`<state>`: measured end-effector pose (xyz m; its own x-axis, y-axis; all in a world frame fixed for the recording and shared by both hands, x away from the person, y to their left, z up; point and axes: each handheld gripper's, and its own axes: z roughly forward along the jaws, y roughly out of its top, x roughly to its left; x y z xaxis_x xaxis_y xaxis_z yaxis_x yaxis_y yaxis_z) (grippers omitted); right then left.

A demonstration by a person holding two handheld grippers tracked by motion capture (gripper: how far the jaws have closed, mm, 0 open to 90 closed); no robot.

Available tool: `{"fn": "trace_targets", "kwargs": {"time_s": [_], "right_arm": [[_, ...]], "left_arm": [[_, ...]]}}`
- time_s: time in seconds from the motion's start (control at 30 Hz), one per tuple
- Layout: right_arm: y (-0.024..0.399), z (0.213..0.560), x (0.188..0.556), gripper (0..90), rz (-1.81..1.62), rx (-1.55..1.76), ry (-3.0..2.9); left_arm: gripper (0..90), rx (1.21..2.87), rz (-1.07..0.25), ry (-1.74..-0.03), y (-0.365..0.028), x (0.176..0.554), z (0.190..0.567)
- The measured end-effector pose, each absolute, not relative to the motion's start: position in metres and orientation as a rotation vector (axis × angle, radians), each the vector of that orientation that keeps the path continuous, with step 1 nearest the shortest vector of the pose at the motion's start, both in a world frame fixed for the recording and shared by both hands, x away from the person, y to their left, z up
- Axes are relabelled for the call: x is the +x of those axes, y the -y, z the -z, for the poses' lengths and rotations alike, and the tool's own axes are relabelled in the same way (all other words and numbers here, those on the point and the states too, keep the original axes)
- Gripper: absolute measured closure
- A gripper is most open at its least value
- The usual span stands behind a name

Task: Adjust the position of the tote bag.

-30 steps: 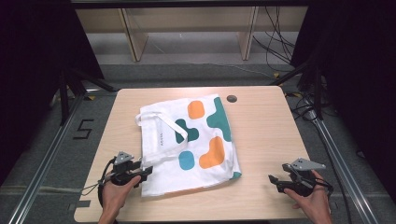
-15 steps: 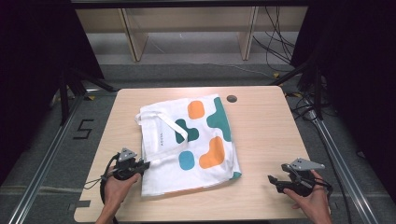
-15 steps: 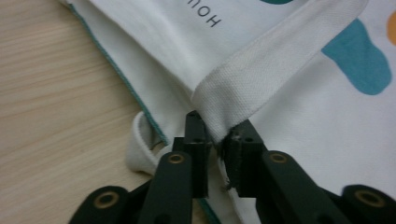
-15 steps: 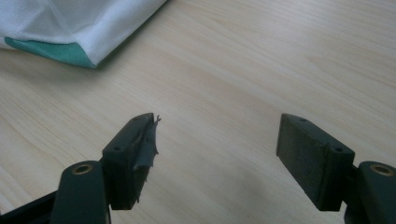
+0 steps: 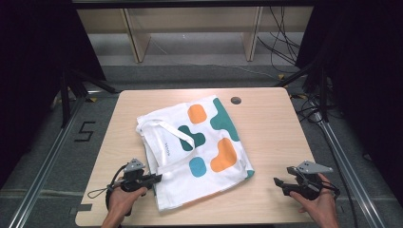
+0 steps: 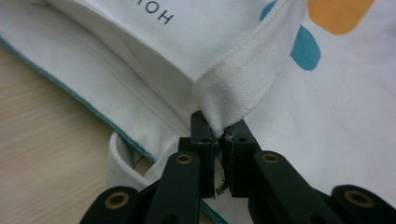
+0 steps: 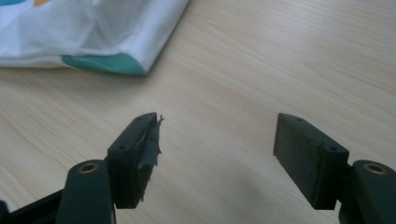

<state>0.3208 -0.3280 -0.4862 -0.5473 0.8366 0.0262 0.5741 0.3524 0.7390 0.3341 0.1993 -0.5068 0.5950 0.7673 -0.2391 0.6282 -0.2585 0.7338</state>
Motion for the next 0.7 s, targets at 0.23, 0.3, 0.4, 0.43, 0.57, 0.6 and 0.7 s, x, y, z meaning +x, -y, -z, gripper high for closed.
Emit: {"fn": "trace_targets", "kwargs": {"time_s": [0.23, 0.3, 0.4, 0.43, 0.57, 0.6, 0.7], "right_arm": [[0.328, 0.486, 0.322, 32.6, -1.031, 1.249, -2.298], [0.329, 0.486, 0.322, 32.7, -1.037, 1.237, -2.306], [0.328, 0.486, 0.322, 32.7, -1.023, 1.259, -2.297], [0.328, 0.485, 0.322, 32.8, -1.026, 1.260, -2.295], [0.329, 0.486, 0.324, 32.8, -1.024, 1.233, -2.278], [0.329, 0.485, 0.323, 32.8, -1.017, 1.251, -2.292], [0.329, 0.485, 0.324, 33.0, -1.031, 1.249, -2.288]], "left_arm": [[82.7, 2.013, -0.184, -1.050, -0.167, 0.320, 0.506], [82.0, 2.033, -0.208, -1.004, -0.153, 0.316, 0.506], [81.7, 2.021, -0.205, -1.018, -0.142, 0.314, 0.507], [81.7, 2.028, -0.203, -1.007, -0.138, 0.313, 0.507], [81.0, 2.019, -0.184, -0.979, -0.109, 0.311, 0.508], [80.7, 2.020, -0.177, -0.975, -0.103, 0.311, 0.508], [80.3, 2.032, -0.185, -0.950, -0.080, 0.312, 0.508]]}}
